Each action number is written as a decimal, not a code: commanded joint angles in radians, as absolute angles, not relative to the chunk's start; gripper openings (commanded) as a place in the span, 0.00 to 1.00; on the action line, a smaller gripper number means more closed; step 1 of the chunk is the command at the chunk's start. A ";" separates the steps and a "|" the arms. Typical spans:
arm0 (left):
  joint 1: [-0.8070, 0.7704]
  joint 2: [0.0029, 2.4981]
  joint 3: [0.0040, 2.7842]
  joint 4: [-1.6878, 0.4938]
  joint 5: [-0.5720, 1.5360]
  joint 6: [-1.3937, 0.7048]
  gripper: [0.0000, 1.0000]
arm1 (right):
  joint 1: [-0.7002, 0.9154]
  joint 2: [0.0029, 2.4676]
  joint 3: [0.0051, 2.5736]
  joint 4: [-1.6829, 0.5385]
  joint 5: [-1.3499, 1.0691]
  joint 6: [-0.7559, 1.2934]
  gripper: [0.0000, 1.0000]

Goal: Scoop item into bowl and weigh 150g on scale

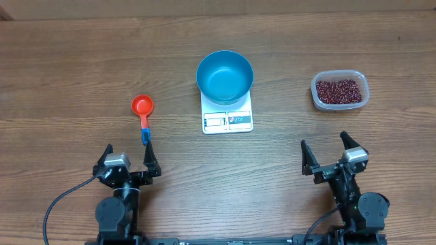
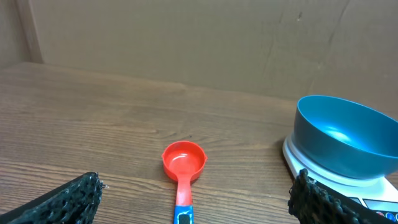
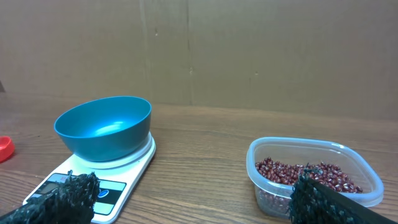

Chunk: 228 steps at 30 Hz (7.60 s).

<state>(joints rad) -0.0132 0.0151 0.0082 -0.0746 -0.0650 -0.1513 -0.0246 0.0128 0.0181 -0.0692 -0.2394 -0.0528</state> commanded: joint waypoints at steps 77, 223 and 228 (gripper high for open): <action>-0.022 0.004 0.005 -0.071 -0.077 -0.157 1.00 | -0.019 0.003 0.008 -0.062 -0.237 -0.054 1.00; 0.047 1.755 1.473 -0.976 -0.010 0.031 1.00 | -0.019 0.003 0.008 -0.062 -0.237 -0.054 1.00; 0.049 1.800 1.551 -1.014 -0.011 0.031 1.00 | -0.019 0.003 0.008 -0.062 -0.237 -0.054 1.00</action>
